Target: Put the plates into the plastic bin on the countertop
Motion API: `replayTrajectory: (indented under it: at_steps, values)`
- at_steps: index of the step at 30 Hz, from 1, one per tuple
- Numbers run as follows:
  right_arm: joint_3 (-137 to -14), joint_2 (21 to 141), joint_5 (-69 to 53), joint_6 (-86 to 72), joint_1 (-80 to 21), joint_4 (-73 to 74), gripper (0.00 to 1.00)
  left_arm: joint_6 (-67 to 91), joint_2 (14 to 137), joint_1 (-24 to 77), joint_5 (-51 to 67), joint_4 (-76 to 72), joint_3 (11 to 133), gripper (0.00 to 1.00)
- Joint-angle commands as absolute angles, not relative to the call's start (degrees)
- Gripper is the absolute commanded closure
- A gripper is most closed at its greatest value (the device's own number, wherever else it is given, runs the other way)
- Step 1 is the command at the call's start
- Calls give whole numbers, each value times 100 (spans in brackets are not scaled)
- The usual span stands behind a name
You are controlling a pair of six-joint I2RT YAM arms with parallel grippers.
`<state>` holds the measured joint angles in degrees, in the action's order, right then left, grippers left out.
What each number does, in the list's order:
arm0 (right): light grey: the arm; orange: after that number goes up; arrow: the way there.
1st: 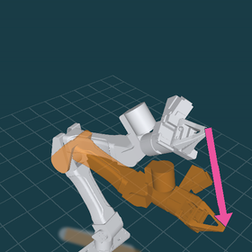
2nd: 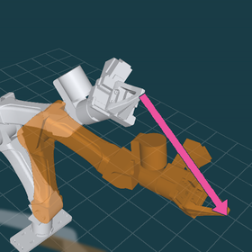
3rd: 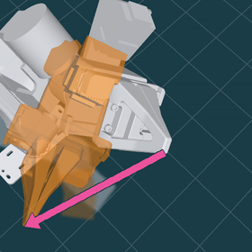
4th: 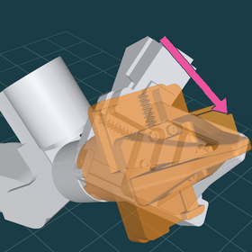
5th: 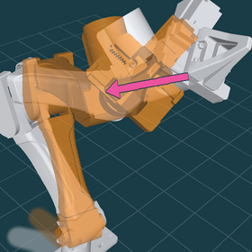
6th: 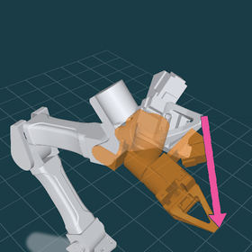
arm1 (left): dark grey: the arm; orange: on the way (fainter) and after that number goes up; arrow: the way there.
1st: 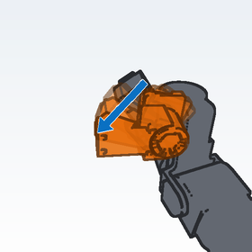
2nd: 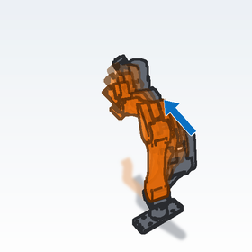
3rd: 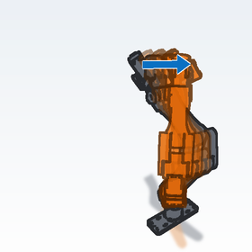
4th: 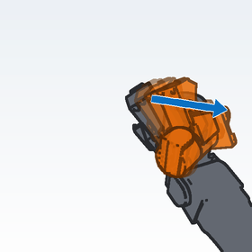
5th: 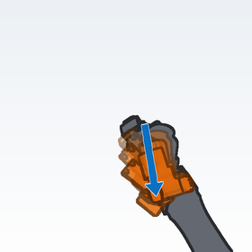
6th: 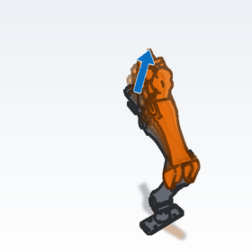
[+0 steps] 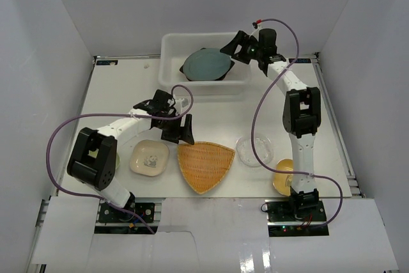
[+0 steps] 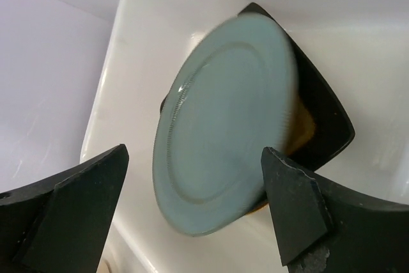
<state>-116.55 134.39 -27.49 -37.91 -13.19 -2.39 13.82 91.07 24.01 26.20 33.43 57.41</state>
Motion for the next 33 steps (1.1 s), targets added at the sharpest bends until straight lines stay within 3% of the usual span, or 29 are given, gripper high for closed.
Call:
replayTrajectory:
  at_steps: [1, 6, 11, 20, 23, 28, 31, 33]
  values:
    - [-11734, 12788, -3224, -3463, -1231, -562, 10, 1230, 9070, 2470, 2751, 3480, 5722, 13]
    - [-11725, 12850, -3455, -3551, -1187, -335, 10, 1213, 9149, 2584, 2611, 3551, 5634, 22]
    - [-11031, 12349, -3322, -3480, -1187, -545, 10, 1213, 9106, 2645, 2531, 3568, 5528, 39]
    - [-9163, 10979, -3261, -3480, -1187, -1186, 10, 1353, 8868, 2760, 2496, 3577, 5186, 43]
    - [-8126, 10443, -3331, -3656, -1213, -1702, 10, 1345, 8850, 2777, 2487, 3551, 5106, 55]
    - [-6927, 9625, -3331, -3709, -1406, -2118, 10, 1371, 8798, 2795, 2382, 3551, 5159, 87]
    - [-6505, 9326, -3357, -3613, -1511, -2153, 10, 1441, 8579, 2786, 2373, 3551, 5212, 100]
    - [-6294, 9159, -3349, -3612, -1512, -2153, 10, 1494, 8473, 2786, 2425, 3542, 5273, 100]
